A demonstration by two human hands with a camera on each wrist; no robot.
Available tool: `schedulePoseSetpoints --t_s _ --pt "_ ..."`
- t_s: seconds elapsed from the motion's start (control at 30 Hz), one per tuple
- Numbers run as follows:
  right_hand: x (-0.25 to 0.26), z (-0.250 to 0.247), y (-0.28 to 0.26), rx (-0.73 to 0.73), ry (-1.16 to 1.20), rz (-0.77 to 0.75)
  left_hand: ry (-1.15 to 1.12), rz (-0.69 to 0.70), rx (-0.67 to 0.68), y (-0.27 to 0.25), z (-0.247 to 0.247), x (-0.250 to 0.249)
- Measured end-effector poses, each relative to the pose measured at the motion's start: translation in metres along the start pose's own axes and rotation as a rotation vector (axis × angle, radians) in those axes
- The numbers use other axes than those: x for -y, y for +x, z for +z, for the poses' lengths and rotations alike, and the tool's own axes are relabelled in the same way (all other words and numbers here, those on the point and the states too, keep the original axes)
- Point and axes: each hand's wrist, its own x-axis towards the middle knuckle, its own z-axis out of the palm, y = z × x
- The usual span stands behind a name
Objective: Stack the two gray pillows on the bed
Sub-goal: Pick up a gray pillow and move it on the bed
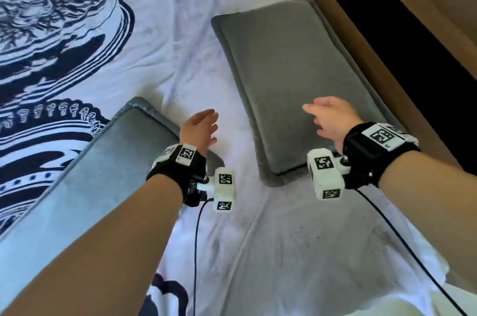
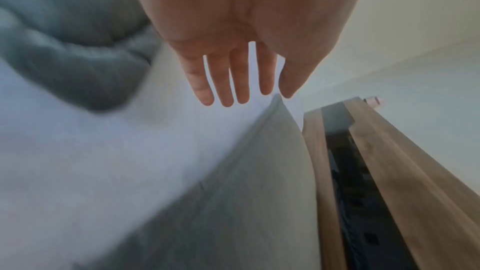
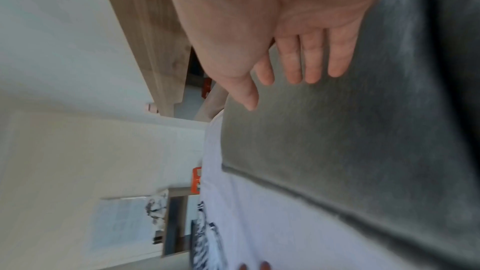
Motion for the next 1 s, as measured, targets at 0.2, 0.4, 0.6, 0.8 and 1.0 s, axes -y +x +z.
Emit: schedulePoseSetpoints --t_s 0.2,0.4,0.6,0.8,1.0 --pt "0.034 0.076 -0.052 0.170 0.036 -0.008 0.008 -0.042 -0.200 -0.008 -0.145 0.006" --pt "0.037 0.156 -0.082 0.311 -0.032 -0.006 -0.027 -0.087 -0.368 -0.021 -0.262 0.042" --pt "0.018 0.240 -0.114 0.391 0.040 0.224 0.030 -0.071 -0.484 -0.021 -0.346 0.054" --pt "-0.007 0.307 -0.151 0.217 -0.049 0.270 0.180 -0.091 -0.459 -0.019 -0.402 0.054" --pt "-0.030 0.322 -0.179 0.052 -0.125 0.439 0.425 -0.034 -0.292 0.000 -0.415 0.060"
